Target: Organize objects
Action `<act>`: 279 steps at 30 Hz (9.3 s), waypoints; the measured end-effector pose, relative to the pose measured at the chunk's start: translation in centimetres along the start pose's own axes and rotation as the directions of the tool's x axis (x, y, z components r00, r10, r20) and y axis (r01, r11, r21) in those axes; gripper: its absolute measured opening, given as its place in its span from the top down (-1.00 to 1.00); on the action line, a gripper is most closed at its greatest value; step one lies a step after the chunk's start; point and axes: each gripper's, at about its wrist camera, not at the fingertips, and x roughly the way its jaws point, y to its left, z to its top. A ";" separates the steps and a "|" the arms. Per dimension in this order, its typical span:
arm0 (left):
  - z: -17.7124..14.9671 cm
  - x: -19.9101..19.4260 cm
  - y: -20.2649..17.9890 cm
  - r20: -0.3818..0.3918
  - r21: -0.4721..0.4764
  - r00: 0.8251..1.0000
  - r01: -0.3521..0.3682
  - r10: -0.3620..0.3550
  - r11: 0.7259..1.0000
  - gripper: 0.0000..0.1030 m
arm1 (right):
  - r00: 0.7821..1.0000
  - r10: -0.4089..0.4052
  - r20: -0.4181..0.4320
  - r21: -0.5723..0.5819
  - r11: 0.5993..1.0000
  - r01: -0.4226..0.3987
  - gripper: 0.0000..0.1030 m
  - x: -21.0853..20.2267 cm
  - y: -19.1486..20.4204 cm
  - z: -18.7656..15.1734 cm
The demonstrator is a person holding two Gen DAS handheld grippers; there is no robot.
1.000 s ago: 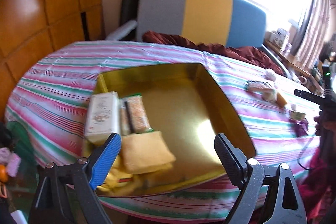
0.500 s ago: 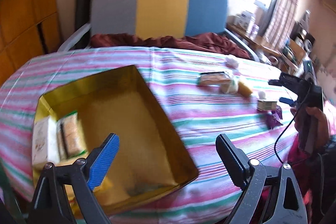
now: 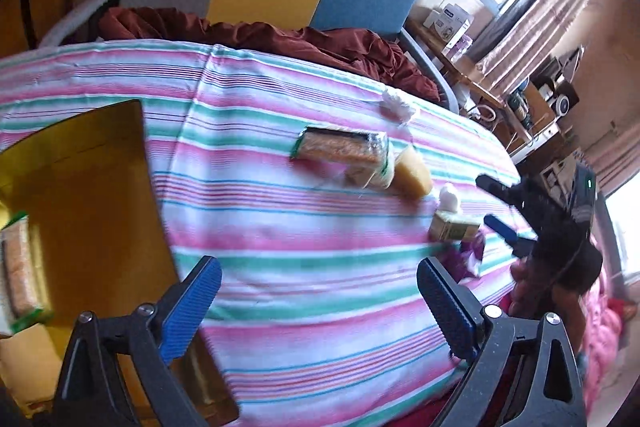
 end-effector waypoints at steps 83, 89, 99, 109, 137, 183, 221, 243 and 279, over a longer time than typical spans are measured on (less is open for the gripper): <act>-2.5 12.1 -2.3 0.074 0.255 0.950 -0.311 0.303 0.915 0.05 | 0.992 0.083 -0.094 0.083 0.994 -0.076 -0.68 1.5 -1.4 0.4; -2.7 12.5 -2.4 0.116 0.277 0.949 -0.314 0.293 0.908 0.04 | 0.994 0.063 -0.095 0.048 0.997 -0.058 -0.68 1.7 -0.7 0.3; -3.2 12.4 -2.4 0.159 0.288 0.947 -0.314 0.279 0.905 0.04 | 0.988 -0.023 -0.153 -0.138 0.990 0.002 -0.68 3.6 3.2 1.5; -3.3 12.5 -2.3 0.163 0.278 0.949 -0.308 0.272 0.910 0.04 | 0.967 -0.250 -0.055 -0.425 0.882 0.204 -0.68 11.7 7.4 10.7; -3.6 12.1 -1.9 0.164 0.230 0.959 -0.265 0.231 0.937 0.04 | 0.958 -0.037 -0.283 -0.473 0.875 -0.106 0.29 5.0 6.5 0.1; -7.0 7.7 -3.0 0.164 0.242 0.970 -0.218 0.182 0.945 0.07 | 0.913 -0.195 -0.357 -0.584 0.810 -0.055 0.23 9.9 5.5 -6.0; 0.9 -1.7 23.7 -0.004 -0.344 0.925 -0.359 0.381 0.868 -0.02 | 0.928 -0.241 -0.285 -0.689 0.724 -0.024 0.24 10.0 6.8 -7.5; -8.7 -10.1 15.0 0.255 -0.127 0.835 -0.471 0.487 0.873 -0.97 | 0.942 -0.247 -0.228 -0.694 0.720 0.021 0.24 8.3 7.4 -7.4; -12.4 -16.2 19.8 0.342 -0.286 0.746 -0.496 0.571 0.820 -0.99 | 0.863 0.048 -0.502 -0.678 0.597 -0.428 -0.22 8.3 29.3 -27.5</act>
